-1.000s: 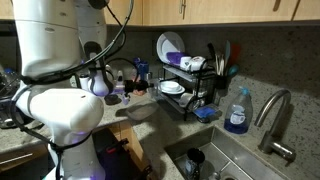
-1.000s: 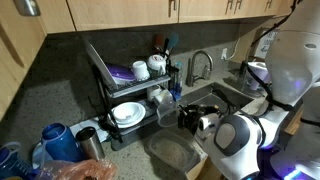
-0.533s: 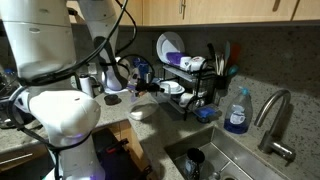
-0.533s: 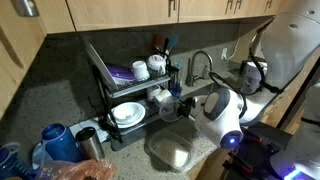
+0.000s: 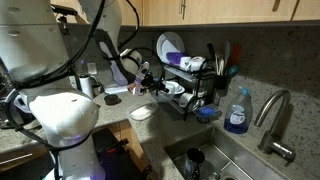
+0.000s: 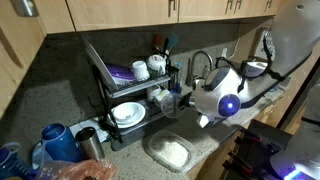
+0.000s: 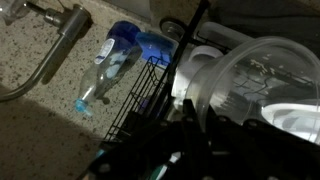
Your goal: Pour the contents in the clear bowl on the right into the bowl on the left
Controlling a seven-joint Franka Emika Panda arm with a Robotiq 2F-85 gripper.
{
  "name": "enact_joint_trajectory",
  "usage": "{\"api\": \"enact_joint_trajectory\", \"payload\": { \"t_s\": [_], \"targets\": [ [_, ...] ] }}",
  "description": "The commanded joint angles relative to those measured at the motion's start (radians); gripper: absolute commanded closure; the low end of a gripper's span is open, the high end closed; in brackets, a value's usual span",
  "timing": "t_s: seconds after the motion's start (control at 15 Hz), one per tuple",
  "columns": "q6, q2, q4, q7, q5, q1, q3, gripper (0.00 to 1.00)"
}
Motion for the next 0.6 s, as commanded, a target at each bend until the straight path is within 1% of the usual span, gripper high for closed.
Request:
{"api": "enact_joint_trajectory", "payload": {
  "t_s": [0.0,0.27,0.53],
  "targets": [
    [0.143,-0.038,-0.013,-0.128,0.076,-0.033,-0.054,0.97],
    [0.264,-0.020,-0.017,-0.300,0.203,-0.066,-0.103,0.97],
    [0.329,-0.002,-0.026,-0.484,0.358,-0.099,-0.133,0.97]
  ]
}}
